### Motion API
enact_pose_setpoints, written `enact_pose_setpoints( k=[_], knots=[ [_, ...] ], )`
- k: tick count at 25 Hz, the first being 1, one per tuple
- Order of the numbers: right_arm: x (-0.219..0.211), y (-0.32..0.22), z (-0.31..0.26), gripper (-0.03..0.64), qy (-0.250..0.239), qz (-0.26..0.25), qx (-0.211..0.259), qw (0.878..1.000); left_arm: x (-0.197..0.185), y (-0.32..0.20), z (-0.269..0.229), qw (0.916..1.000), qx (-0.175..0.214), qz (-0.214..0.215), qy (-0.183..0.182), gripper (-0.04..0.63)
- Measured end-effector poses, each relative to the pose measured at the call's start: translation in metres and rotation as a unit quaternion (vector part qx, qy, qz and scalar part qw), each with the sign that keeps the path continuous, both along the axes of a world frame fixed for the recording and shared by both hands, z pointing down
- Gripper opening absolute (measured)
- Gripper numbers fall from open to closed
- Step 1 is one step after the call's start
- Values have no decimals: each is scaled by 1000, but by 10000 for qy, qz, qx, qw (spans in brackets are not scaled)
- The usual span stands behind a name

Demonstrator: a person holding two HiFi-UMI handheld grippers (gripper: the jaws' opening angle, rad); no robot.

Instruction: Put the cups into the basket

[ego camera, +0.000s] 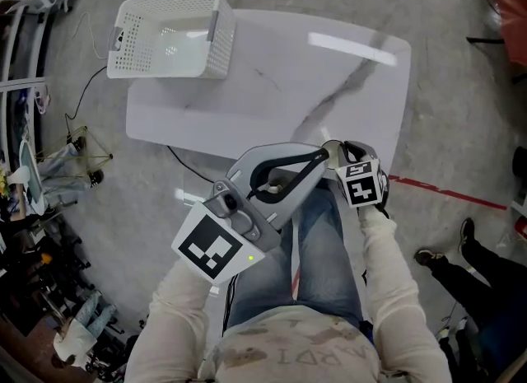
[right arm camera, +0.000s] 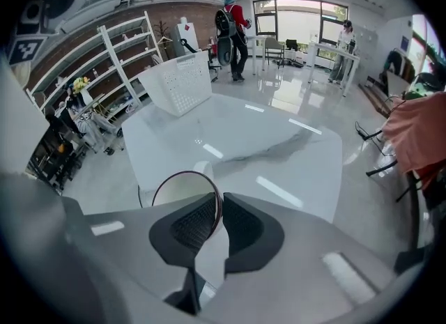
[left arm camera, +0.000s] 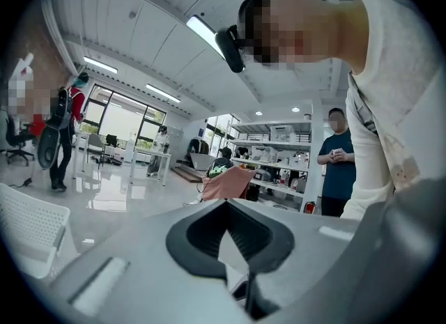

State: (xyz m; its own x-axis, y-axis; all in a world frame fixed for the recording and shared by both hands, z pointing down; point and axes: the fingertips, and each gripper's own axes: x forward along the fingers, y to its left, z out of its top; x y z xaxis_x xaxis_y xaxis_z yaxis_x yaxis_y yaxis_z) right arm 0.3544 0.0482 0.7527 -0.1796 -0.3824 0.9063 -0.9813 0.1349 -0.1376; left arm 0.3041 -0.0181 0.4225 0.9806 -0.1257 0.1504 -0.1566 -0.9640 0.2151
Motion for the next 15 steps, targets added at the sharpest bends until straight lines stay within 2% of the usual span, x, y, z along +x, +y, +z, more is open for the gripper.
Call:
enact_pose_setpoints(
  k=[7, 15],
  knots=[
    [8, -28, -87, 55, -117, -284, 608, 9977, -13, -8, -55, 9974, 227, -667, 137, 2],
    [-12, -91, -199, 55, -74, -972, 1496, 9839, -60, -24, -125, 9856, 713, -1499, 330, 2]
  ],
)
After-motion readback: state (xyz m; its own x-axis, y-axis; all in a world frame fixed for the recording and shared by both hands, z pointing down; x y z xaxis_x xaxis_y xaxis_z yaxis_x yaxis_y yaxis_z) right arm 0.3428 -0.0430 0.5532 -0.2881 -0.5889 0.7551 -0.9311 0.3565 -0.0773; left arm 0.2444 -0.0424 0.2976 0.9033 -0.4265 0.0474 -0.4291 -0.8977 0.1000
